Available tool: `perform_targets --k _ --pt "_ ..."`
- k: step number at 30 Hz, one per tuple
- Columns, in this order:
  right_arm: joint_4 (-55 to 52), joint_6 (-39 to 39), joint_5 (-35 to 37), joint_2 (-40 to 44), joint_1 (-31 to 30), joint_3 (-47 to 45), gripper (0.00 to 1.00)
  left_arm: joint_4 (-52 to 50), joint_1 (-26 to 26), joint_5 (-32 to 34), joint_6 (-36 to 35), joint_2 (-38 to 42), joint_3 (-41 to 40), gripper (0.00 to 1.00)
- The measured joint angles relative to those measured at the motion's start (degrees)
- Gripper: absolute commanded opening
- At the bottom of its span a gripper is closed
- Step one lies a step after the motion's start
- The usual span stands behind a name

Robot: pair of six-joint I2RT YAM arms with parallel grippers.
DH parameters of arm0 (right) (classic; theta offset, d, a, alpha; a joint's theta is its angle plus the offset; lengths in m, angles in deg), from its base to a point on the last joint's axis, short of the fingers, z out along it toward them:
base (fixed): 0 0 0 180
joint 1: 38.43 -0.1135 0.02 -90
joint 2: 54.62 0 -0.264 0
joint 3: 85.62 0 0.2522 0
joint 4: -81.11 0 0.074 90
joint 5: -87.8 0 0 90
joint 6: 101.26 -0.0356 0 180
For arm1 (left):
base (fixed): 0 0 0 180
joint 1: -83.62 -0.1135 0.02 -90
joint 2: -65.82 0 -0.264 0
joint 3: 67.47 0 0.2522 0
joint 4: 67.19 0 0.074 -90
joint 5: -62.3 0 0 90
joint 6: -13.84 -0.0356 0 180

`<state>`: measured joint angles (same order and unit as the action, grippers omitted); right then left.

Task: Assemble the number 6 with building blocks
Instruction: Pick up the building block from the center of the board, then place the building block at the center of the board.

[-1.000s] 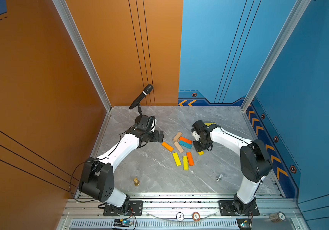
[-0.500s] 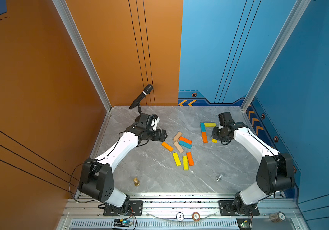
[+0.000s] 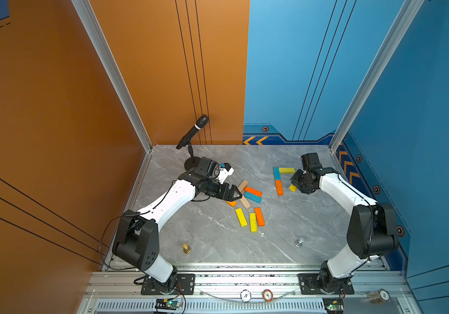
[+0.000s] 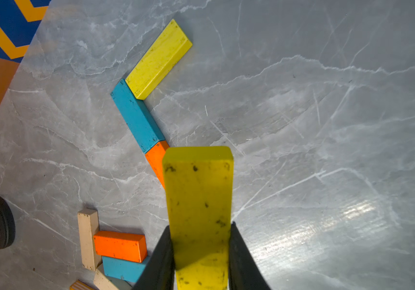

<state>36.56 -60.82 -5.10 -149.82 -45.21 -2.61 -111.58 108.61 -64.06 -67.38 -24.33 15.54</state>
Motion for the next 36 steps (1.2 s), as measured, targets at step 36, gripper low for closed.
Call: perform_targets --k 36 --pt "2.8 -23.6 1.6 -15.2 0.6 6.8 0.30 -1.1 -2.1 0.4 -1.2 -6.4 2.5 0.92"
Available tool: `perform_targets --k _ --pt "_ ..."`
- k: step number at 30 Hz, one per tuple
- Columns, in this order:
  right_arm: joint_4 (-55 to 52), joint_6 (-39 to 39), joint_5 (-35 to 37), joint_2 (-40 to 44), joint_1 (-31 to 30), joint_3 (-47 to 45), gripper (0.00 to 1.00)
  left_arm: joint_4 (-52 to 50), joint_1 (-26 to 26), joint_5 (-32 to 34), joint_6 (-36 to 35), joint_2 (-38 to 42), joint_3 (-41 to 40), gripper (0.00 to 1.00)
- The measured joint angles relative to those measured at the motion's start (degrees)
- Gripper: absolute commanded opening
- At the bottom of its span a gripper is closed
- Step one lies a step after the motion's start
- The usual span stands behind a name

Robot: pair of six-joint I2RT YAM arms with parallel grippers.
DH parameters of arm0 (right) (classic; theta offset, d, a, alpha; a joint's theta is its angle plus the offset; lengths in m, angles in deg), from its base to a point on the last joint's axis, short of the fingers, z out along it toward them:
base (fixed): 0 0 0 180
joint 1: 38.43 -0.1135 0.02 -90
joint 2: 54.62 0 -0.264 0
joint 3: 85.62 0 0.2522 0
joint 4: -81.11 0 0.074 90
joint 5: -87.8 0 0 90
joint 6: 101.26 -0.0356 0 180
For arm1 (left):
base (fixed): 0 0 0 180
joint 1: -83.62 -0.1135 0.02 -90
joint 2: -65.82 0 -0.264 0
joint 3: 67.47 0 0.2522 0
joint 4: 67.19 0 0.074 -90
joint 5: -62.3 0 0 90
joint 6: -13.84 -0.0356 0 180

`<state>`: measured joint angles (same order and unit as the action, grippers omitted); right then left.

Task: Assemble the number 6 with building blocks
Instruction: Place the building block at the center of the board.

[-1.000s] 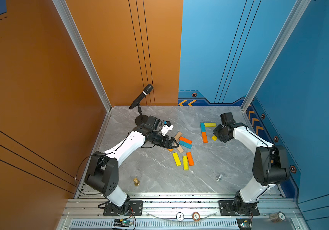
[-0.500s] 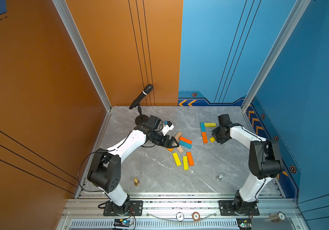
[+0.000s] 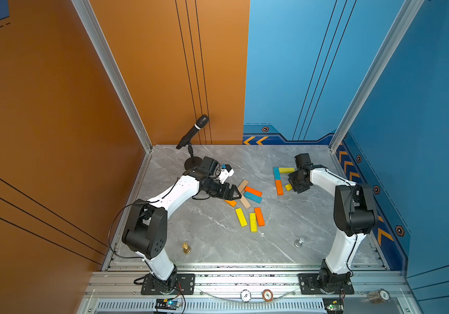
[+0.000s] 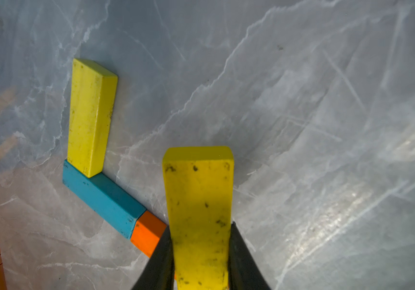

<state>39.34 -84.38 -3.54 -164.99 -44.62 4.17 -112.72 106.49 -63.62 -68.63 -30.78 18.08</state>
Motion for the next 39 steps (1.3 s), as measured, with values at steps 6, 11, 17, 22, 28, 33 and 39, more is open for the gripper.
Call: perform_targets --k 6,11,17,22,28,33,39 --pt "-0.1 -3.5 0.0 -3.6 0.0 2.4 0.32 -0.1 -0.4 0.4 0.0 -0.7 0.0 0.93" --pt "0.0 -6.1 0.1 -5.4 0.0 4.2 0.36 -0.8 -0.4 1.0 0.0 -1.2 0.9 0.93" --pt "0.2 -8.3 0.1 -5.7 0.0 4.3 0.45 -1.1 -0.4 3.3 0.7 -1.5 1.3 0.93" --pt "1.2 -9.6 0.1 -5.7 0.0 4.3 0.56 -2.0 -0.4 7.4 1.6 -1.9 2.2 0.93" --pt "2.3 -9.3 0.1 -5.5 0.0 4.3 0.66 -2.7 -0.4 13.9 2.4 -1.9 2.8 0.92" --pt "2.3 -8.6 0.6 -5.1 -0.2 4.0 0.71 -4.4 -0.4 19.7 2.8 -1.9 3.8 0.92" --pt "2.3 -5.4 1.2 -3.8 -0.8 3.6 0.71 -6.5 -0.4 24.4 3.1 -2.8 5.6 0.93"
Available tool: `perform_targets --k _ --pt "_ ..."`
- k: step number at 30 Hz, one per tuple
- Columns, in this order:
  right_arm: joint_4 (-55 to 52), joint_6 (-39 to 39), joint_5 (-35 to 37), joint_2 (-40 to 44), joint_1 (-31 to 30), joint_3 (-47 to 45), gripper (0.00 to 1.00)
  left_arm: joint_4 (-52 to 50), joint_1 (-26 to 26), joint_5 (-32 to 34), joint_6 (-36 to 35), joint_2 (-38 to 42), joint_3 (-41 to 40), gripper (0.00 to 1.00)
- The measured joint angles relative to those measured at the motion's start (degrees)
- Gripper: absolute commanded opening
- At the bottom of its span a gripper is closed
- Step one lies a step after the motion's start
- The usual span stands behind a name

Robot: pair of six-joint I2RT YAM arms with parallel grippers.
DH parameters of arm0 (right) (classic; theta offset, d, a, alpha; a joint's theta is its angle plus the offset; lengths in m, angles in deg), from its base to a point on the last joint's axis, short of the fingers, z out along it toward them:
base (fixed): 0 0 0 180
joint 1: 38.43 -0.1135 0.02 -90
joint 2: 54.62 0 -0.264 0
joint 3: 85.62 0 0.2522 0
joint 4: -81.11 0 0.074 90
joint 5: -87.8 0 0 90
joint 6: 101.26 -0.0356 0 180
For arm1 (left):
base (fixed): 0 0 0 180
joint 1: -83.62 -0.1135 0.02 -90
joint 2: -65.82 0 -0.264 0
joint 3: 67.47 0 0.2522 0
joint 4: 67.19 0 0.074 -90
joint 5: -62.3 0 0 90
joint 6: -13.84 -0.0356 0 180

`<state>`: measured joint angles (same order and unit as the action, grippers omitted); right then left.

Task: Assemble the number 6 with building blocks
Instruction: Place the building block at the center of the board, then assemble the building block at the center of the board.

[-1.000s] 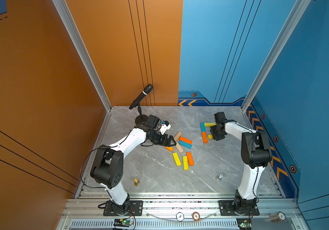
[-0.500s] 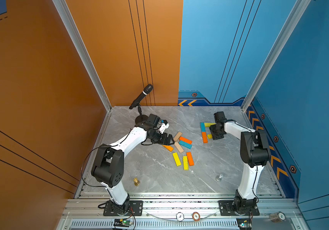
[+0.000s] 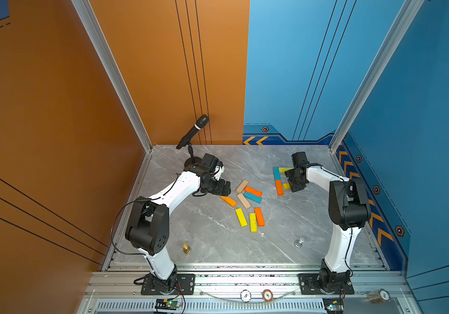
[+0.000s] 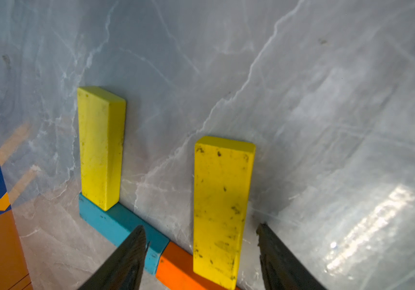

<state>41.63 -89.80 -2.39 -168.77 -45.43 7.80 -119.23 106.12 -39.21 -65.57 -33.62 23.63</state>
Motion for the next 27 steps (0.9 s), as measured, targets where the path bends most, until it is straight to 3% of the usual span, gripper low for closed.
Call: perform_targets --k 10,18,27 --pt "-0.9 13.6 -1.0 3.7 -0.2 0.4 0.71 -3.4 0.0 4.2 0.2 -1.8 1.0 0.92" --pt "-7.3 34.4 -1.4 3.9 0.5 2.2 0.71 -3.9 0.1 5.0 0.2 -2.2 1.4 0.92" --pt "-14.3 55.6 3.1 4.2 0.0 2.5 0.68 -4.1 0.1 5.0 0.1 -2.7 2.0 0.92"
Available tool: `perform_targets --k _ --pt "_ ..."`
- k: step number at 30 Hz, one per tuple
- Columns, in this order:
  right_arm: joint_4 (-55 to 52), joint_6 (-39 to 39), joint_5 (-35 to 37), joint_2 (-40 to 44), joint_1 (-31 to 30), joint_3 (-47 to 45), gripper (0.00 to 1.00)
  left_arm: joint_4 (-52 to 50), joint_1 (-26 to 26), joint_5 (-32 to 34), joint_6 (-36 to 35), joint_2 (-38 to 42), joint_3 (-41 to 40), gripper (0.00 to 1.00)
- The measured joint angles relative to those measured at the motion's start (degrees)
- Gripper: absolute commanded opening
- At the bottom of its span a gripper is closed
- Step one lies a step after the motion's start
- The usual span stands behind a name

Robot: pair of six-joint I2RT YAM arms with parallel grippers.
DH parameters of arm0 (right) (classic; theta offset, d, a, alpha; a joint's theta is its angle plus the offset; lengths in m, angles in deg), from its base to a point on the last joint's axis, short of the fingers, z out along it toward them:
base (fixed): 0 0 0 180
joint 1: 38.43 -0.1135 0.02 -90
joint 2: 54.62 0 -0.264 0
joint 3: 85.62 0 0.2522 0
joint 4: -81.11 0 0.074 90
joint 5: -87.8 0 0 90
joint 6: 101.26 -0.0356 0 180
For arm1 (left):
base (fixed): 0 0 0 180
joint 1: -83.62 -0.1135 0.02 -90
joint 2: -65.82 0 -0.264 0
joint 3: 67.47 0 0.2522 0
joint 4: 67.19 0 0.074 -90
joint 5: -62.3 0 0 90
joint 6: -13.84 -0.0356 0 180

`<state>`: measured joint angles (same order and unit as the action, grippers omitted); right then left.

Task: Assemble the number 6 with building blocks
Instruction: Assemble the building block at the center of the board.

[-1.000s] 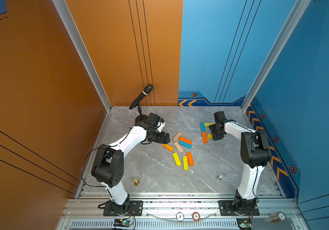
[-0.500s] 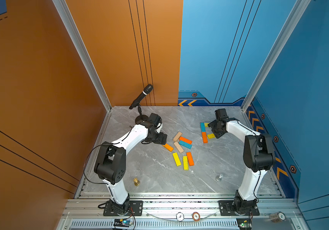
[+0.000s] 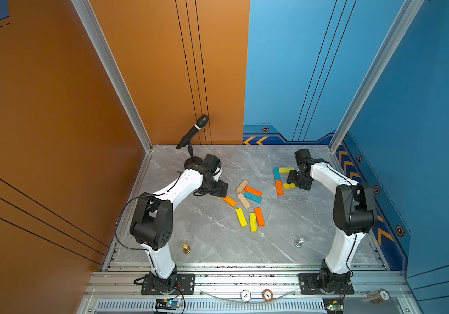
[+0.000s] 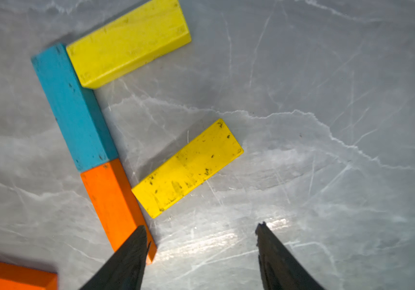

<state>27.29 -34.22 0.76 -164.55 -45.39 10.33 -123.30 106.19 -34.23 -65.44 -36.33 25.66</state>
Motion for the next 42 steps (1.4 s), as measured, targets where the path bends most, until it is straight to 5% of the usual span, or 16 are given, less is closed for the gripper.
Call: perform_targets --k 15,42 --pt "-4.0 19.9 -3.3 -3.0 -0.2 4.2 0.67 -0.2 0.7 0.0 -0.7 0.0 0.0 0.92" --pt "-5.4 23.1 -2.8 -9.5 1.0 7.0 0.48 -0.2 1.5 0.2 -1.5 0.0 0.1 0.92"
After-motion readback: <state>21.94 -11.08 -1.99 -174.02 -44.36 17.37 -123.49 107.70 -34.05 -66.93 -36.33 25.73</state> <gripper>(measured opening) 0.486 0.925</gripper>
